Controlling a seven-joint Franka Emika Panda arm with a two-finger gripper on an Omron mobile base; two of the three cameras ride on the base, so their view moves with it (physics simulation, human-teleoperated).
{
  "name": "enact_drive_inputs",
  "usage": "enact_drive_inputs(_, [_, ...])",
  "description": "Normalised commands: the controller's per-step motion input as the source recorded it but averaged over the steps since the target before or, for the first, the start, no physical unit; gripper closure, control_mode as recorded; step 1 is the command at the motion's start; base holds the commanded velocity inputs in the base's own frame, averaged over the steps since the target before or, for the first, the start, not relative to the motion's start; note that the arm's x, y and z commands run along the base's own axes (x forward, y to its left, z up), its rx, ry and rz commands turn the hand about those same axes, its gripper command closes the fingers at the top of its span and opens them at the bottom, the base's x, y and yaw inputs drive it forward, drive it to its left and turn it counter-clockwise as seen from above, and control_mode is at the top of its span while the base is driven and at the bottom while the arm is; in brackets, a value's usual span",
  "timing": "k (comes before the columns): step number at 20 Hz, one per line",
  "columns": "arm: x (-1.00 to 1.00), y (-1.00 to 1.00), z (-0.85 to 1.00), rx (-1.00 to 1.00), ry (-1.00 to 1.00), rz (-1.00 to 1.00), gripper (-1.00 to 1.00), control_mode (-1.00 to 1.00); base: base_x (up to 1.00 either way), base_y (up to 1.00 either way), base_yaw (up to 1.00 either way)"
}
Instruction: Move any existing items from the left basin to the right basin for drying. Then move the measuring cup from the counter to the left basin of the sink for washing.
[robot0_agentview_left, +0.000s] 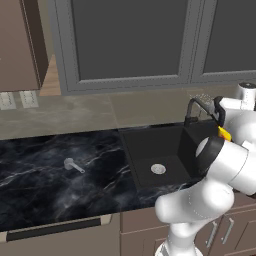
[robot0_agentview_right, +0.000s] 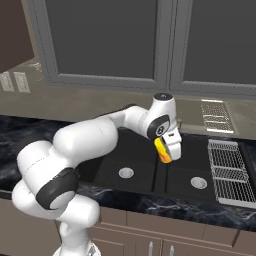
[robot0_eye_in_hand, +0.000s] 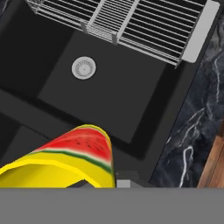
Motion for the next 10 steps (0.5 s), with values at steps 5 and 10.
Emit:
enact_drive_inputs(5, [-0.01,-0.17,-0.11,0.00,0.00,-0.08,1.00,-1.00,0.00,0.00,0.00])
enact_drive_inputs(10, [-0.05,-0.20,-0.16,0.00,0.00,-0.08,1.00,-1.00,0.00,0.00,0.00])
